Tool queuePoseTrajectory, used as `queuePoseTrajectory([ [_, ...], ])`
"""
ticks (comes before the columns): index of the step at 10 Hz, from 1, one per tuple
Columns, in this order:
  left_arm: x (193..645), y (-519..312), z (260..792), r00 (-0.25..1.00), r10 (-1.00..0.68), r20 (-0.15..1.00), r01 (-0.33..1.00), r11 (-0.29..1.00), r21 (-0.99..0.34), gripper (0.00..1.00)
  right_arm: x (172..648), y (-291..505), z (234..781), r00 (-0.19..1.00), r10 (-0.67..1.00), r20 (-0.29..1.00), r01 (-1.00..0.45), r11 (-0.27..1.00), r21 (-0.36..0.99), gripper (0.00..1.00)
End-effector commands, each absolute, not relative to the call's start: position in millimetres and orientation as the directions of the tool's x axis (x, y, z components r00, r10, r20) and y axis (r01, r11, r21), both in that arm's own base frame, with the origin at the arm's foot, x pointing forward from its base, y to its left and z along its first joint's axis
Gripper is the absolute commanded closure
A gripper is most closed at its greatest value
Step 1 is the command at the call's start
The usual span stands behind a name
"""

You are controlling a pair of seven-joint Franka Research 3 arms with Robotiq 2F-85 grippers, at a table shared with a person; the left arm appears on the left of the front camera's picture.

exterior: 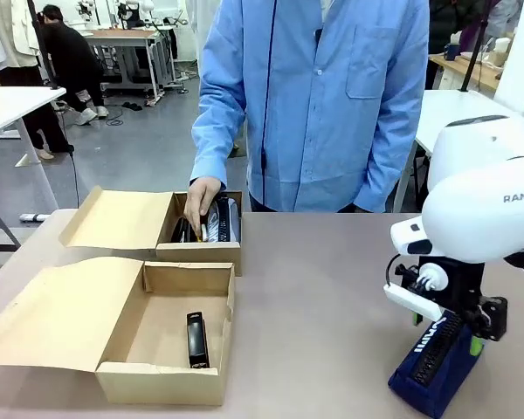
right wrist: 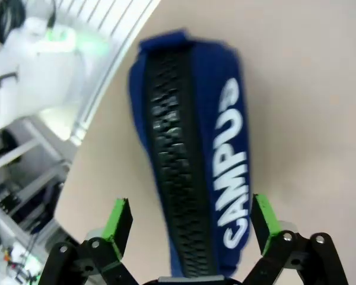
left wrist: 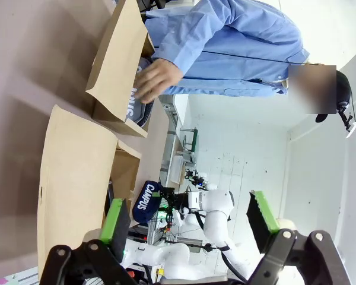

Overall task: Place items inside the box.
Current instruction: Pick up a Pencil pouch or Stapler and place it inside the Mailer Box closest to the robot.

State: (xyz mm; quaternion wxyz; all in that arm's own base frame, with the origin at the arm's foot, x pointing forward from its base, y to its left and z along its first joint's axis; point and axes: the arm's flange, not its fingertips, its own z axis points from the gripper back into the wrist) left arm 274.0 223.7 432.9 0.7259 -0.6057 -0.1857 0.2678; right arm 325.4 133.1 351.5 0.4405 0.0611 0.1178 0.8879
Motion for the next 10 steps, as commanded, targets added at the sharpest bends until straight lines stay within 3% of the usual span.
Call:
queuePoseTrajectory([
  [1,271.4,224.3,433.3,0.794,0.606,-0.038,-0.146,0.129,-0.981,0.0,293.3,121.6,337.2,-0.614,0.787,-0.06,-0.765,-0.574,0.291,0.0],
  [5,271.4,224.3,433.3,0.794,0.606,-0.038,-0.146,0.129,-0.981,0.0,291.6,121.7,331.0,-0.561,0.827,-0.011,-0.792,-0.533,0.298,0.0],
  [6,271.4,224.3,433.3,0.794,0.606,-0.038,-0.146,0.129,-0.981,0.0,290.7,118.6,331.7,-0.568,0.823,0.012,-0.763,-0.532,0.368,0.59],
  [7,271.4,224.3,433.3,0.794,0.606,-0.038,-0.146,0.129,-0.981,0.0,291.5,118.7,332.0,-0.564,0.825,0.024,-0.767,-0.534,0.356,0.6],
  [8,271.4,224.3,433.3,0.794,0.606,-0.038,-0.146,0.129,-0.981,0.0,291.4,119.2,331.2,-0.563,0.826,0.029,-0.766,-0.536,0.355,1.0],
  [10,271.4,224.3,433.3,0.794,0.606,-0.038,-0.146,0.129,-0.981,0.0,292.6,118.0,332.4,-0.548,0.836,0.034,-0.778,-0.524,0.346,1.0],
])
